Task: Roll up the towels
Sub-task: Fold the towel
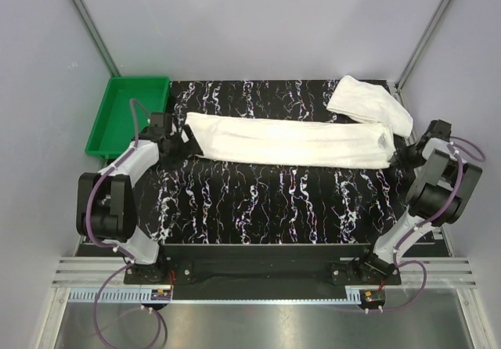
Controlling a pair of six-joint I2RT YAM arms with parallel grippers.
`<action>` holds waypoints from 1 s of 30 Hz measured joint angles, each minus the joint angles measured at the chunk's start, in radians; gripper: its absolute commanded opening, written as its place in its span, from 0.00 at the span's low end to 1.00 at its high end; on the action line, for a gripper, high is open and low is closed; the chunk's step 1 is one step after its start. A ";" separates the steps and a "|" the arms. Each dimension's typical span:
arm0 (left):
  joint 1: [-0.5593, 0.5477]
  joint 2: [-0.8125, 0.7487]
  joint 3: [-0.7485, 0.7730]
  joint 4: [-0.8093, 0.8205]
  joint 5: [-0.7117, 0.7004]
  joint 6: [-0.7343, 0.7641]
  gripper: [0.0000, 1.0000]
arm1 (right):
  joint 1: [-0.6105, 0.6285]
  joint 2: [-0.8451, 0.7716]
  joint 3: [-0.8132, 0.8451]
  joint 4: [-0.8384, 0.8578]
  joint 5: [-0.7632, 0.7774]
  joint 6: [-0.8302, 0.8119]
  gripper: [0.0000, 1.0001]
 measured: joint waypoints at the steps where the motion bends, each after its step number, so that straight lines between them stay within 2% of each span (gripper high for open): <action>1: 0.000 -0.010 -0.012 0.000 -0.006 -0.003 0.99 | -0.013 -0.023 -0.006 -0.011 0.002 -0.006 0.00; 10: -0.003 -0.034 -0.061 0.032 -0.030 -0.041 0.99 | -0.156 -0.143 -0.082 -0.045 -0.064 -0.096 0.00; 20: -0.004 0.085 -0.016 0.069 -0.055 -0.098 0.99 | -0.150 -0.329 -0.098 -0.107 -0.122 -0.101 0.00; 30: -0.012 0.169 0.105 0.086 -0.116 -0.156 0.99 | -0.101 -0.361 -0.041 -0.146 -0.143 -0.085 0.00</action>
